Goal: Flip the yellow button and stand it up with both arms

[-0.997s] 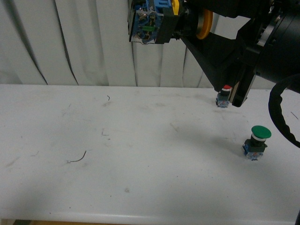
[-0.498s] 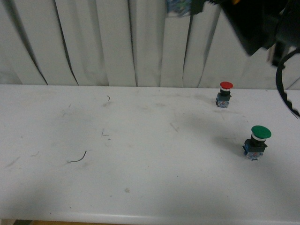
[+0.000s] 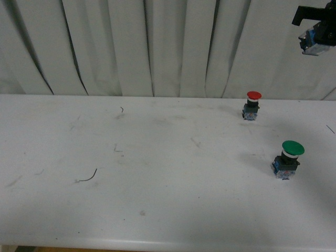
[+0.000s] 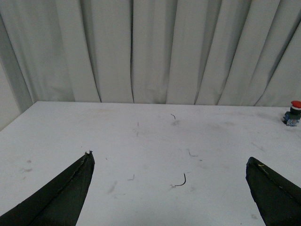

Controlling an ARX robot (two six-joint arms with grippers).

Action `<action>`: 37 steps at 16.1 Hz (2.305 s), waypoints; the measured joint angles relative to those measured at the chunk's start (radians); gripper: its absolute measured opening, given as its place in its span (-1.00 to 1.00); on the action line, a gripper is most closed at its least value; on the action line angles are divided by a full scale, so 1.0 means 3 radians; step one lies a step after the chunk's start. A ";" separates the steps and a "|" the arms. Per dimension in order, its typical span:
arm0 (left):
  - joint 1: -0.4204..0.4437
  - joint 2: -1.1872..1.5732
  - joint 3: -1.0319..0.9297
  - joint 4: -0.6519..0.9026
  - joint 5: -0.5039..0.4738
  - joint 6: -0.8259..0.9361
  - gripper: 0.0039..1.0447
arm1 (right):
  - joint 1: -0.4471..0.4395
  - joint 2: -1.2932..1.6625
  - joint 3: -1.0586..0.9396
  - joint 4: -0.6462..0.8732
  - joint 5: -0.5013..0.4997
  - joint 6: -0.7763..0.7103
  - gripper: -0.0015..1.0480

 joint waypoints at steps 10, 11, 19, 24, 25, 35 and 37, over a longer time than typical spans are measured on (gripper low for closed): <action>0.0000 0.0000 0.0000 0.0000 0.0000 0.0000 0.88 | -0.0345 0.0893 0.1231 -0.1639 -0.0120 0.0094 -0.31; 0.0000 0.0000 0.0000 0.0000 0.0000 0.0000 0.88 | -0.0360 0.0937 0.1287 -0.1703 -0.0123 0.0099 -0.31; 0.0000 0.0000 0.0000 0.0000 0.0000 0.0000 0.88 | -0.0263 0.1600 0.2140 -0.2370 -0.0155 0.0111 -0.31; 0.0000 0.0000 0.0000 0.0000 0.0000 0.0000 0.88 | -0.0151 0.1935 0.2260 -0.2490 -0.0212 0.0108 -0.31; 0.0000 0.0000 0.0000 0.0000 0.0000 0.0000 0.88 | -0.0145 0.1968 0.2298 -0.2488 -0.0197 0.0108 -0.31; 0.0000 0.0000 0.0000 0.0000 0.0000 0.0000 0.88 | -0.0090 0.2243 0.2506 -0.2649 0.0031 -0.0113 -0.31; 0.0000 0.0000 0.0000 0.0000 0.0000 0.0000 0.88 | -0.0090 0.2247 0.2506 -0.2649 0.0031 -0.0125 -0.31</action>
